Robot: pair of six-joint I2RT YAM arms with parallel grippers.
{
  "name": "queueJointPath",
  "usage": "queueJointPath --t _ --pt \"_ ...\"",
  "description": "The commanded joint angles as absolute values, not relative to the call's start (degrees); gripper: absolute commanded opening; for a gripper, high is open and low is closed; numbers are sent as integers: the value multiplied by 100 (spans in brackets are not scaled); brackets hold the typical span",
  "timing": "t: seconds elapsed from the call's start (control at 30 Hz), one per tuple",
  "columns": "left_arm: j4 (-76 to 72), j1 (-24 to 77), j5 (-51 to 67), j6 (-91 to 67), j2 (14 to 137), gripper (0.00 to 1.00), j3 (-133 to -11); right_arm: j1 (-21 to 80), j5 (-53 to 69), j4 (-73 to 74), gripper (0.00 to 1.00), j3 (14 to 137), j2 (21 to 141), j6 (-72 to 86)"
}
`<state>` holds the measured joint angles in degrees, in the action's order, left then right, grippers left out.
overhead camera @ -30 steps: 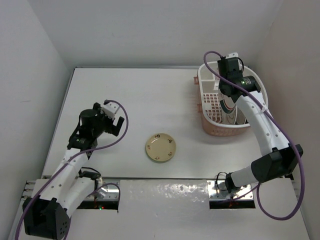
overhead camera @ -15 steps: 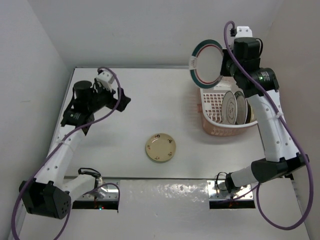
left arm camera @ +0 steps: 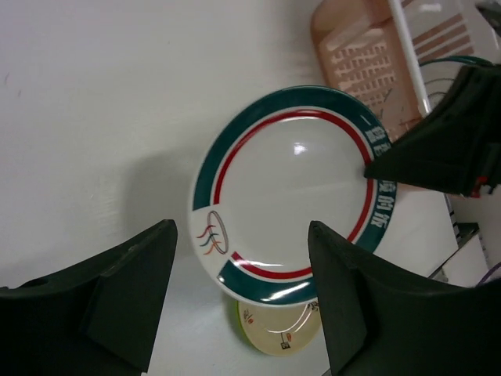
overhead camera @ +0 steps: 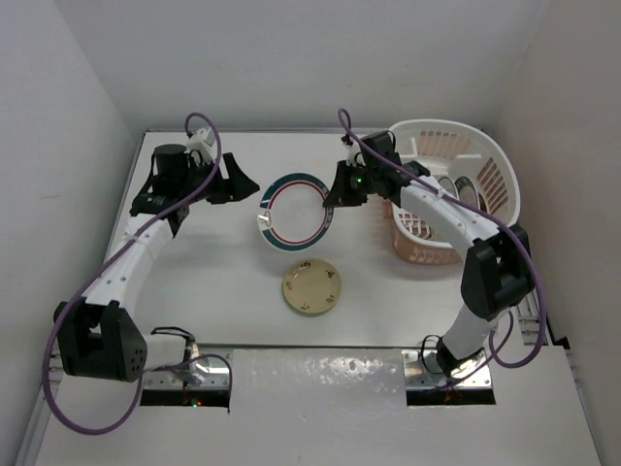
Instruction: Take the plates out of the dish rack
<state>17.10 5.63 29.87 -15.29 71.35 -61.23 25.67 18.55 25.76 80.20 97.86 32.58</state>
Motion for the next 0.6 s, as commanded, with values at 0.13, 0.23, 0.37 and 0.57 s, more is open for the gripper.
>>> queueJointPath --t 0.13,0.23,0.37,0.57 --pt "1434 185 3261 -2065 7444 60 -5784 2487 2952 967 0 7779 9676 3858" --pt "1319 185 3243 -2127 7523 60 -5669 2487 3058 678 0 7586 9703 3990" --pt "924 185 3559 -2434 7523 59 -5379 2487 3339 290 0 7497 9808 4280" --pt "519 185 3735 -2759 7506 46 -5239 2496 3480 35 0 7313 9870 4508"
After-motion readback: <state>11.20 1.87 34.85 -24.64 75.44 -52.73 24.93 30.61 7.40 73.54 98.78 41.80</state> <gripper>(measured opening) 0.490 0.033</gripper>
